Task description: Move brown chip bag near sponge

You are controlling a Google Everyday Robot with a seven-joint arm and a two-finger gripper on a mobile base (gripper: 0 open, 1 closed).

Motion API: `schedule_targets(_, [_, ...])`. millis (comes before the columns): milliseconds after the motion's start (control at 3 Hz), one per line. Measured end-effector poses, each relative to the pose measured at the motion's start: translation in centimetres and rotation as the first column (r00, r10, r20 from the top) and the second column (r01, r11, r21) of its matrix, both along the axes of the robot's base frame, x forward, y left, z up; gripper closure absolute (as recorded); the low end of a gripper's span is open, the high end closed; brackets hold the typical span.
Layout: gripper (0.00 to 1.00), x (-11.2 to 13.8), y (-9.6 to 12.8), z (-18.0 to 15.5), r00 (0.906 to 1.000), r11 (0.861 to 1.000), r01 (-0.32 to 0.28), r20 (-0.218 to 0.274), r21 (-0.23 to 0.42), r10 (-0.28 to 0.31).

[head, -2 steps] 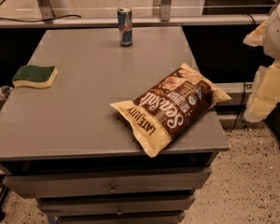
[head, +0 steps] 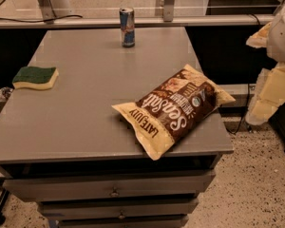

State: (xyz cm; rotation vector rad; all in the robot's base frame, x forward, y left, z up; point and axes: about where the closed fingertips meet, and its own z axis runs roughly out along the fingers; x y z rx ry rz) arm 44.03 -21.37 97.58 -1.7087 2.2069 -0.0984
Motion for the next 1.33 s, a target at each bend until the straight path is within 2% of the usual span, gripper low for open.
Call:
schedule_targets(333, [0.00,0.7,1.2,-1.7,0.9989,0.998,-0.040,0.027,0.050,0.038])
schedule_targets(667, [0.00,1.9,3.1,-5.1,0.9931,0.986,-0.104,0.067,0.130,0.096])
schedule_targets(1000, [0.00,3.6,4.9,-8.3,0.9850,0.972,-0.155,0.103,0.174,0.138])
schedule_targets(1333, [0.00,5.7,6.1,-10.3,0.9818,0.967,-0.169,0.120,0.192,0.148])
